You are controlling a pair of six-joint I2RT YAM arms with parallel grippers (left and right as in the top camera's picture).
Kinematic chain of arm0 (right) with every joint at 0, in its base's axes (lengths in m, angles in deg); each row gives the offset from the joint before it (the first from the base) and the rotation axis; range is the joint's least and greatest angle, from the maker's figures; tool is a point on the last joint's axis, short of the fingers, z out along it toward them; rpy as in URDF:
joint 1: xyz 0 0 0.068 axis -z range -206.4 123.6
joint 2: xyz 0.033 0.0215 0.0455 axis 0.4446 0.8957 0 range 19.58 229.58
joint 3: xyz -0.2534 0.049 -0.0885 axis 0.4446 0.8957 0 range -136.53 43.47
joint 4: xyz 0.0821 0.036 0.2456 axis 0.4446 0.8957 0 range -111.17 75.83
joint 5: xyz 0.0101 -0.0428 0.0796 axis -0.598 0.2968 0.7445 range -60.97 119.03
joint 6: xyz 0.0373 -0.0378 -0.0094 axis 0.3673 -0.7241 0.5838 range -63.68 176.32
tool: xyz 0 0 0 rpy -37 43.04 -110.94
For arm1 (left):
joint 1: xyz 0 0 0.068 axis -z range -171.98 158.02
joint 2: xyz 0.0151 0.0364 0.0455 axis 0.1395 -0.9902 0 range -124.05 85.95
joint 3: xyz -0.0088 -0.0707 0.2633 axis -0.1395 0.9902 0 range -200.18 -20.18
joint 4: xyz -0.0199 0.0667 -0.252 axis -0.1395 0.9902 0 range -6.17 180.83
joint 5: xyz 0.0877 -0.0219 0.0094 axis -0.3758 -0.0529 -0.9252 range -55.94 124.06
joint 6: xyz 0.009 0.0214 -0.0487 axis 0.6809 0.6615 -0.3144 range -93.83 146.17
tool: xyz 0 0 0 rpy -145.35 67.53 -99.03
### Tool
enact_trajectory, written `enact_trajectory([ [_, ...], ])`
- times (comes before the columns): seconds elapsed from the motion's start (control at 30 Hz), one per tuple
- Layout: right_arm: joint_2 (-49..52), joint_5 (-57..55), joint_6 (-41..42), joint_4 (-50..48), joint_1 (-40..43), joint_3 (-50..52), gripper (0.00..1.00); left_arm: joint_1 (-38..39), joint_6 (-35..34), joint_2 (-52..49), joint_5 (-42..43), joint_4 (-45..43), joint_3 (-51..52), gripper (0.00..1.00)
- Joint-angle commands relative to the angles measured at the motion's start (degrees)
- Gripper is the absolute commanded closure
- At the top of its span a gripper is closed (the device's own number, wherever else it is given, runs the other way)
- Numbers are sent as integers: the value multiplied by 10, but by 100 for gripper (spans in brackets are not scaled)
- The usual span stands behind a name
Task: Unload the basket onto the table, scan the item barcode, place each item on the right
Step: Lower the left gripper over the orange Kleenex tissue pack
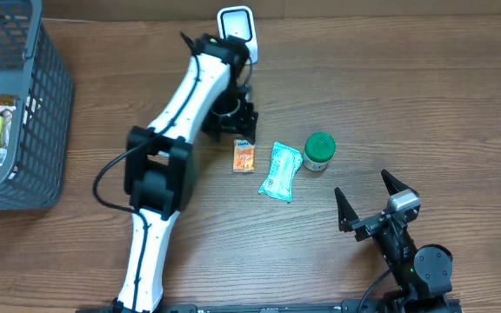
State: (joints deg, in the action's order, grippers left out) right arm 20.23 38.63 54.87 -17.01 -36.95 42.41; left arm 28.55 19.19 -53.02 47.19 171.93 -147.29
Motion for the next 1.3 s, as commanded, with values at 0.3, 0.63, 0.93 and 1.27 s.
enact_trajectory([
  [0.3, -4, -3, 2, -2, 1, 6, 0, -2, 10, 14, 13, 2, 26, 49],
  [0.63, -4, -3, 2, -2, 1, 6, 0, 2, 8, 14, 13, -14, 63, 80],
  [0.93, -4, -3, 2, -2, 1, 6, 0, 5, 5, 14, -4, -17, 64, 80],
  [1.27, -4, -3, 2, -2, 1, 6, 0, 20, -21, 14, -36, -44, 95, 85],
])
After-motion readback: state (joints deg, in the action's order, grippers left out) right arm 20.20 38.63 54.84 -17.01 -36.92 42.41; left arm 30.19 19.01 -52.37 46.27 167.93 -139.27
